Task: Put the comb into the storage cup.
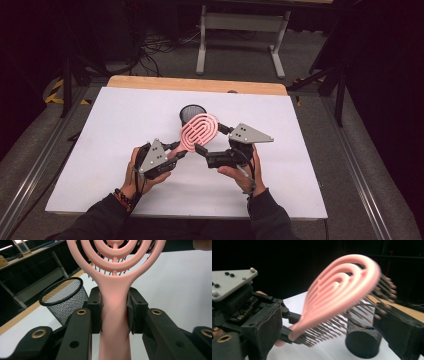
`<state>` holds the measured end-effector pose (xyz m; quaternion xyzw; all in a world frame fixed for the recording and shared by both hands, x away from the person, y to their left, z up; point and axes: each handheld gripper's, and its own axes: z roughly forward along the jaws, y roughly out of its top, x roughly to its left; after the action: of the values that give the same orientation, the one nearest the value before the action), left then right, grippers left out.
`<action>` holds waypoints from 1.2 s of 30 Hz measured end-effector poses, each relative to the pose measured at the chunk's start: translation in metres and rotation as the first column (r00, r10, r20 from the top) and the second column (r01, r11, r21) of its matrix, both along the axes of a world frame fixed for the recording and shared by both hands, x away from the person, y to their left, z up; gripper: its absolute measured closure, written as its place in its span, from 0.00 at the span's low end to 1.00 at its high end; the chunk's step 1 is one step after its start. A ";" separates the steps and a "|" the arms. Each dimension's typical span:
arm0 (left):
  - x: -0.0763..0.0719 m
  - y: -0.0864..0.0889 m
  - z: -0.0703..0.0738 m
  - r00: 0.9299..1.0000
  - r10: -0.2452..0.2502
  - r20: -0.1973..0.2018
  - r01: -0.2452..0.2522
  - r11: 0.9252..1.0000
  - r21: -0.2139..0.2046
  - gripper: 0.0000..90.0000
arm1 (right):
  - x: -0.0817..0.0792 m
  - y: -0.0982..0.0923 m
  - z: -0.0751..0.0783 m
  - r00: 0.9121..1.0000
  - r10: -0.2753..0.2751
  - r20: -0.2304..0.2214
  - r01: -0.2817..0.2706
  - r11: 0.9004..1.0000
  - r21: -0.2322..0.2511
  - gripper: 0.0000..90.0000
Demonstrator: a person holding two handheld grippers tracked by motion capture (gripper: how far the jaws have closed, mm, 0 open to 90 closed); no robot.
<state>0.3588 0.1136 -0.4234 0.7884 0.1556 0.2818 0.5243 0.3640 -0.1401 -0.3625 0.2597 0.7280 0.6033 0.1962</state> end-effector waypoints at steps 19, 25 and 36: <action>0.003 -0.014 -0.021 0.999 0.007 -0.033 -0.004 0.995 0.096 0.77 | 0.002 0.000 -0.022 0.993 -0.016 -0.114 0.038 0.980 0.194 0.60; 0.002 -0.014 -0.023 0.999 0.015 -0.030 -0.012 0.995 0.100 0.77 | -0.002 0.002 -0.023 0.995 0.001 -0.103 0.019 0.981 0.191 0.65; 0.001 -0.014 -0.026 1.000 0.012 -0.014 -0.010 0.994 0.111 0.77 | -0.010 0.009 -0.022 0.995 0.052 -0.080 -0.039 0.986 0.164 0.68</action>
<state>0.3602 0.0996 -0.4499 0.8174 0.1479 0.2869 0.4771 0.3542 -0.1312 -0.3843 0.2832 0.6897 0.6536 0.1300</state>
